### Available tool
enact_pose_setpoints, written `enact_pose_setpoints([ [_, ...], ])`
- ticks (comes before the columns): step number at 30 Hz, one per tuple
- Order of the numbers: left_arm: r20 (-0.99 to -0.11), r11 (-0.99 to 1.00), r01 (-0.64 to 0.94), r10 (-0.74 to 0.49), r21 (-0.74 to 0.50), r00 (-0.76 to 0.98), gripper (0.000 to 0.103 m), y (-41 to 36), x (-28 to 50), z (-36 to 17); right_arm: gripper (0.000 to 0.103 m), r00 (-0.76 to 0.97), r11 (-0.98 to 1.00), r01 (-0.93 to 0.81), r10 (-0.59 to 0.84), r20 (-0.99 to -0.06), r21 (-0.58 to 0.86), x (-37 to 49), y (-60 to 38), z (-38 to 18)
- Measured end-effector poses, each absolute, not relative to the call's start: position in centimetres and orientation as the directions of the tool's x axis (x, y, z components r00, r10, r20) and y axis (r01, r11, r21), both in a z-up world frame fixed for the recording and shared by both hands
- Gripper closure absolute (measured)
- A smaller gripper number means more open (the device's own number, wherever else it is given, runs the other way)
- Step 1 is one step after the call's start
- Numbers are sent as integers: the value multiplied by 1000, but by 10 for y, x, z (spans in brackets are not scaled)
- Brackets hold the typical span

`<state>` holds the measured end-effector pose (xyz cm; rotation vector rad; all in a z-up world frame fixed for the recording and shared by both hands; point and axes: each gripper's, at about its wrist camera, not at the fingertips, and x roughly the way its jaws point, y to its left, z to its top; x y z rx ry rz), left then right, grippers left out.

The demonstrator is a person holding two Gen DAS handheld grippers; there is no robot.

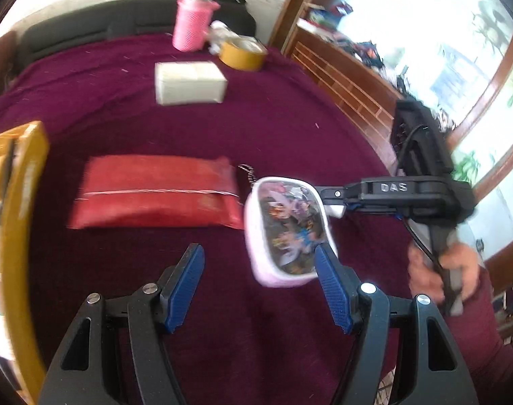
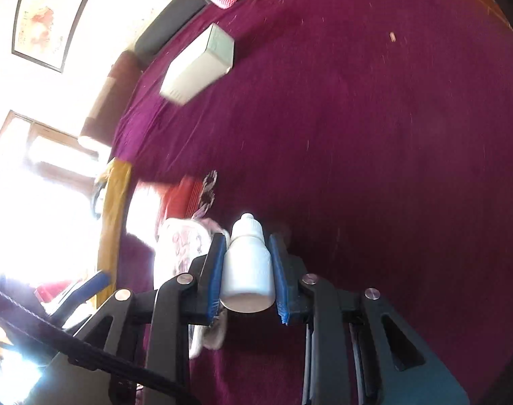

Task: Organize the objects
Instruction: 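Grasp the pink clear zippered case with left gripper while right holds the dropper bottle, then carry case and dropper bottle into the box lid and open both grippers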

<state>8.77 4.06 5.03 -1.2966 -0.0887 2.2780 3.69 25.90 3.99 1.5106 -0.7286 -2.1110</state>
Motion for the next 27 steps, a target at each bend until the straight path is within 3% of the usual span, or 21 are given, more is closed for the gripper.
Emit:
enact_pose_setpoints([
  [7, -831, -877, -409, 412, -250, -374, 41, 83, 76, 21, 80, -415, -757, 3, -596, -688, 654, 66, 288, 45],
  [8, -834, -871, -423, 414, -249, -363, 41, 93, 73, 17, 80, -435, -754, -7, -589, -681, 657, 69, 295, 46],
  [9, -832, -869, -429, 417, -247, -367, 33, 98, 72, 15, 80, -449, -752, -14, -585, -676, 659, 71, 300, 47],
  [13, -829, -877, -446, 378, -178, -413, 32, 122, 68, 11, 80, -485, -726, -34, -589, -647, 686, 78, 315, 48],
  [14, -830, -878, -450, 367, -161, -419, 33, 125, 67, 10, 80, -491, -723, -39, -587, -643, 690, 81, 319, 48],
  [16, -816, -861, -472, 406, -190, -412, 50, 126, 70, 13, 80, -498, -713, -53, -588, -637, 699, 84, 320, 47],
  [17, -803, -842, -489, 447, -228, -394, 79, 123, 73, 16, 80, -500, -711, -57, -588, -636, 701, 85, 321, 46],
  [27, -704, -863, -406, 487, -299, -516, 79, 28, 109, 76, 80, -479, -688, 5, -639, -602, 726, 76, 275, 62],
])
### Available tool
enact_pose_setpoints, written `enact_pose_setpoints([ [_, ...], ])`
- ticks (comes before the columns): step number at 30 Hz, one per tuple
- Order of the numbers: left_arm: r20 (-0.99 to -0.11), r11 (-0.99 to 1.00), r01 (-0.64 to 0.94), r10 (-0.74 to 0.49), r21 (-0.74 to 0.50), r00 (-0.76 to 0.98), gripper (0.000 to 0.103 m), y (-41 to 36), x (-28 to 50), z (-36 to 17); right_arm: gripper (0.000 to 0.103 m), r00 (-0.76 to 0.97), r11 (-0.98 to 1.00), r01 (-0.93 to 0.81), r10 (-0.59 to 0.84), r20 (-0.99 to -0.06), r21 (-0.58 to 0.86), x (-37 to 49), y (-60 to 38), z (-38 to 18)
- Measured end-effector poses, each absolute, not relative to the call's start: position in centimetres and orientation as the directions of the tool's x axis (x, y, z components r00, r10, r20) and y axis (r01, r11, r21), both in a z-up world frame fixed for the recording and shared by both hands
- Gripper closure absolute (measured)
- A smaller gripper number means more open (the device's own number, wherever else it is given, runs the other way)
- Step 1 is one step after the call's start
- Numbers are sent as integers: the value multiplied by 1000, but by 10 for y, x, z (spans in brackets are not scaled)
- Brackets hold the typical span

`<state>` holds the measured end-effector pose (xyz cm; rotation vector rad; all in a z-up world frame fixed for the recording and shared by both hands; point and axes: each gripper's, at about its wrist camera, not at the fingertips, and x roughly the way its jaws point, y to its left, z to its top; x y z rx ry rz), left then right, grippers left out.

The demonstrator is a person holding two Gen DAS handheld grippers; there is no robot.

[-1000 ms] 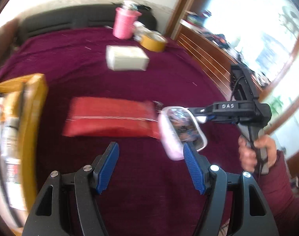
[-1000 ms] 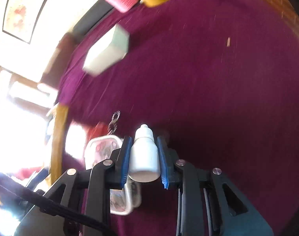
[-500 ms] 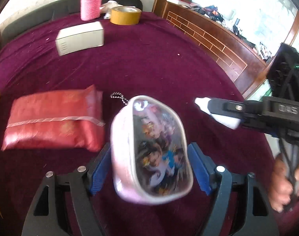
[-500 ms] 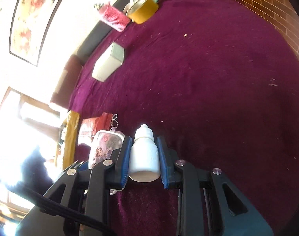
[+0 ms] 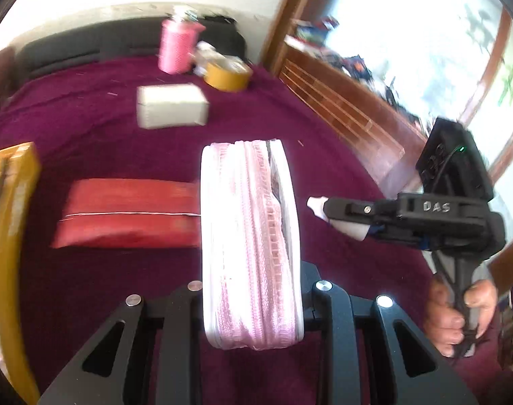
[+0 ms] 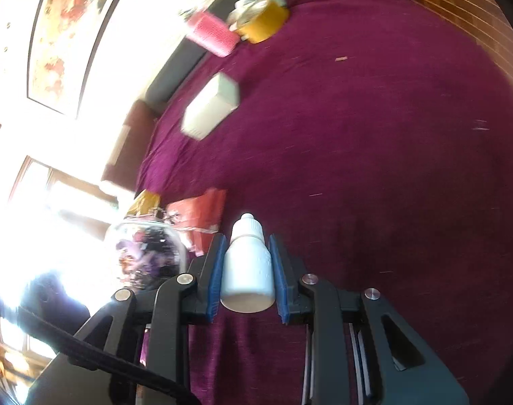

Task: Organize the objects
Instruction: 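Carry case and dropper bottle into the box lid and open both grippers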

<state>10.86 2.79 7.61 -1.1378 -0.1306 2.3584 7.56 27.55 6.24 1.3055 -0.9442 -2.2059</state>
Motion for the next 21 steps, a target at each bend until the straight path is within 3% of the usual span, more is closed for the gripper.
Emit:
enact_pose_setpoints([
  [6, -660, -939, -252, 344, -234, -668, 79, -78, 139, 100, 80, -397, -673, 132, -708, -584, 727, 61, 194, 88],
  [13, -655, -980, 15, 122, -200, -745, 79, -194, 167, 91, 79, -252, -637, 292, -771, -585, 713, 51, 63, 108],
  [21, -688, -957, 169, 42, -236, -724, 79, -258, 170, 53, 79, -192, -622, 348, -779, -596, 701, 67, -47, 108],
])
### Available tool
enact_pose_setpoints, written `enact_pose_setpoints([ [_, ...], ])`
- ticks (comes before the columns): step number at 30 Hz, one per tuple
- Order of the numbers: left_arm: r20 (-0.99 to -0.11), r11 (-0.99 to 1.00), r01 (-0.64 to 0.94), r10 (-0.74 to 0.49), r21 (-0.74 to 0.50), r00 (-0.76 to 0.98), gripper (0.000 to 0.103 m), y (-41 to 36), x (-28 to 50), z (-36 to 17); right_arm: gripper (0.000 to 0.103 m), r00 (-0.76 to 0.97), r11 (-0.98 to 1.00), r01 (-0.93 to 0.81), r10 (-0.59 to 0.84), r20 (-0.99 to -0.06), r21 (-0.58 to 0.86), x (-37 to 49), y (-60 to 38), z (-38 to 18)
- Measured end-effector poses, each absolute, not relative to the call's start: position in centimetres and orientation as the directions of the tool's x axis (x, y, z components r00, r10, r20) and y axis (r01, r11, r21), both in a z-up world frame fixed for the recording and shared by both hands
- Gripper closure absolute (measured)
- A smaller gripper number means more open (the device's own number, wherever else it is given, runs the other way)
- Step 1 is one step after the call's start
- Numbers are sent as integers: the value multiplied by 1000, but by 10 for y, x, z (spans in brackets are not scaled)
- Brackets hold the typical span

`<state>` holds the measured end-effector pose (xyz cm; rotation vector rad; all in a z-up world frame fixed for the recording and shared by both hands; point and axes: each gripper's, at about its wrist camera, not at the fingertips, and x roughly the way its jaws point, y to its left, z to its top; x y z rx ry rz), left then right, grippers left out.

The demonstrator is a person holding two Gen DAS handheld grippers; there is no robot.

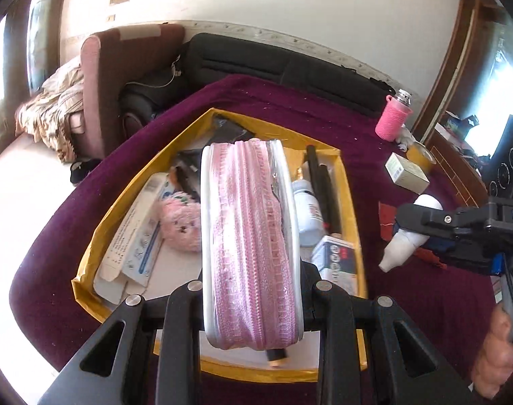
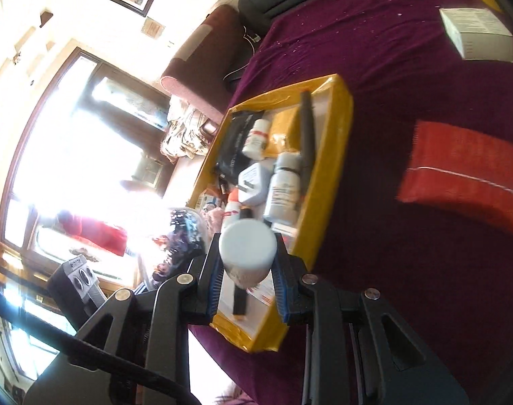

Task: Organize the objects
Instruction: 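Carry case and dropper bottle into the box lid and open both grippers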

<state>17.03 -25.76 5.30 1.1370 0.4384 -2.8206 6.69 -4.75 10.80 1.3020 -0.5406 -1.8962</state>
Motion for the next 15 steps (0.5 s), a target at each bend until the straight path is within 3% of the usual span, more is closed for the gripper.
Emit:
enact_pose_setpoints([
  [15, -739, -970, 170, 15, -175, -674, 78, -281, 159, 19, 79, -218, -789, 413, -571, -792, 455, 81, -123, 87],
])
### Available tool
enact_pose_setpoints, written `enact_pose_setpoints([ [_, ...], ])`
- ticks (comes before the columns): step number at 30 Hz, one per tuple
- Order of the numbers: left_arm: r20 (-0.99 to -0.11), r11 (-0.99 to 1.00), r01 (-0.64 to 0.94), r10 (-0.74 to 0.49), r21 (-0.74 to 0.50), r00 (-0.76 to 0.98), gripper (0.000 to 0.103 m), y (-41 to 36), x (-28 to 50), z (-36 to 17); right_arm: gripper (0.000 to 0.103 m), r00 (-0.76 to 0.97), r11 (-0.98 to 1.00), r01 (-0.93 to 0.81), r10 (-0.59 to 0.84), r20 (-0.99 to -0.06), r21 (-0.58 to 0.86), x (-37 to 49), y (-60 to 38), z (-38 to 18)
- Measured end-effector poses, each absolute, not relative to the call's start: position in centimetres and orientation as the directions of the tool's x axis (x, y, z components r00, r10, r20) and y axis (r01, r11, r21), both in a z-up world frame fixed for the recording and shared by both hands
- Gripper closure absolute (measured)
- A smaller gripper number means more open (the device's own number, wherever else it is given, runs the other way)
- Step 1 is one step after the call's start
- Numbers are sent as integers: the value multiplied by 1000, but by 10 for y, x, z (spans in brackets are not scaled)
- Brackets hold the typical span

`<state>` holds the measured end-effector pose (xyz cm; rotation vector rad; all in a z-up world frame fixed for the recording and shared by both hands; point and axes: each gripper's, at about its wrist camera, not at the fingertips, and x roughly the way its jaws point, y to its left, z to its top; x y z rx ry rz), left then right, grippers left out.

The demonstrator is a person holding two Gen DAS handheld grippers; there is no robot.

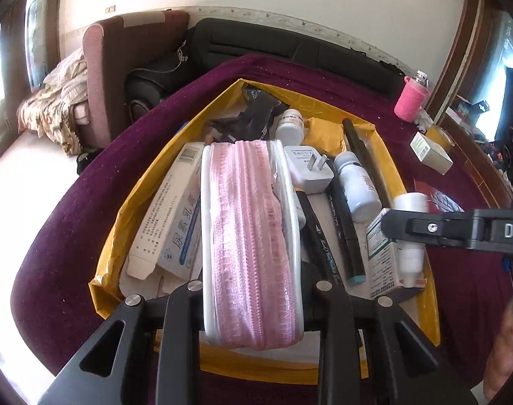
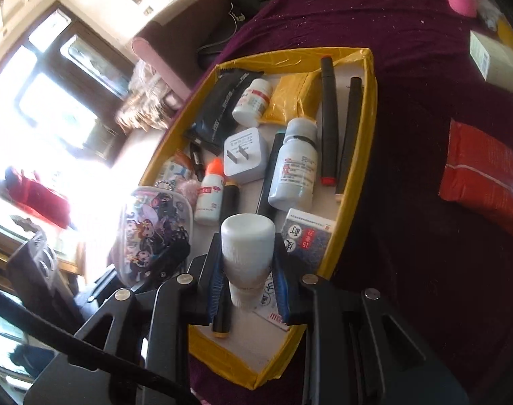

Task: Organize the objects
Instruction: 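Carry case and dropper bottle into the box lid and open both grippers, then withdraw both open grippers from the box lid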

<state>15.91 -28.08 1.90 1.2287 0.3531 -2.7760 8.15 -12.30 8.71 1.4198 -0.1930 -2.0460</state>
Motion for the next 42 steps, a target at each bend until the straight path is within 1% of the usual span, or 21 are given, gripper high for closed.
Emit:
enact_pose_setpoints([
  [6, -723, -975, 169, -14, -143, -691, 77, -279, 165, 20, 78, -228, -827, 440, -480, -847, 351, 74, -151, 83],
  [7, -722, -975, 175, -21, -139, -691, 77, -280, 165, 21, 78, -217, -832, 431, -471, -855, 349, 72, -154, 78],
  [8, -720, -973, 186, -32, -136, -694, 75, -282, 167, 22, 75, -216, -820, 433, -497, -840, 374, 71, -155, 78],
  [9, -717, -971, 196, -38, -139, -696, 67, -284, 168, 23, 70, -220, -819, 434, -500, -838, 375, 72, -156, 79],
  [10, -715, -968, 205, -43, -143, -698, 62, -285, 169, 25, 68, -231, -826, 432, -489, -841, 361, 72, -156, 80],
  [11, -709, -964, 224, -56, -146, -703, 53, -288, 171, 29, 67, -248, -830, 433, -485, -838, 352, 74, -155, 82],
  [12, -702, -961, 236, -68, -146, -709, 48, -289, 173, 32, 66, -260, -830, 433, -489, -833, 352, 75, -154, 84],
  [13, -693, -958, 246, -79, -145, -716, 47, -290, 174, 36, 66, -274, -829, 431, -496, -824, 355, 77, -151, 87],
  [14, -683, -957, 256, -94, -140, -724, 45, -289, 176, 41, 63, -295, -830, 428, -503, -812, 359, 79, -147, 91],
  [15, -678, -956, 263, -106, -133, -727, 42, -289, 177, 44, 57, -314, -831, 424, -508, -802, 360, 82, -143, 97],
  [17, -662, -954, 277, -135, -115, -737, 40, -286, 180, 51, 51, -368, -839, 411, -510, -777, 356, 86, -135, 105],
  [22, -645, -954, 290, -177, -72, -743, 39, -278, 184, 59, 51, -441, -857, 391, -494, -749, 334, 96, -120, 116],
  [24, -645, -954, 294, -188, -60, -741, 39, -274, 185, 62, 49, -440, -855, 393, -499, -747, 339, 98, -118, 116],
  [30, -633, -956, 293, -214, -22, -744, 39, -257, 188, 70, 49, -427, -852, 389, -504, -750, 351, 104, -106, 107],
  [34, -606, -951, 309, -251, 10, -755, 34, -247, 192, 77, 49, -435, -854, 377, -504, -746, 358, 106, -98, 105],
  [37, -534, -924, 377, -348, 58, -770, 26, -241, 202, 91, 49, -459, -865, 365, -490, -741, 345, 109, -93, 107],
  [39, -455, -895, 436, -428, 95, -781, 1, -234, 212, 105, 49, -477, -869, 364, -482, -735, 334, 112, -90, 109],
  [40, -413, -890, 443, -444, 106, -795, 1, -230, 217, 111, 49, -498, -872, 374, -477, -724, 317, 116, -90, 113],
  [41, -399, -893, 437, -443, 110, -803, 1, -227, 220, 114, 49, -514, -874, 383, -471, -717, 299, 119, -91, 116],
  [42, -405, -896, 431, -437, 112, -803, 1, -225, 221, 115, 49, -538, -877, 397, -463, -705, 272, 124, -94, 121],
])
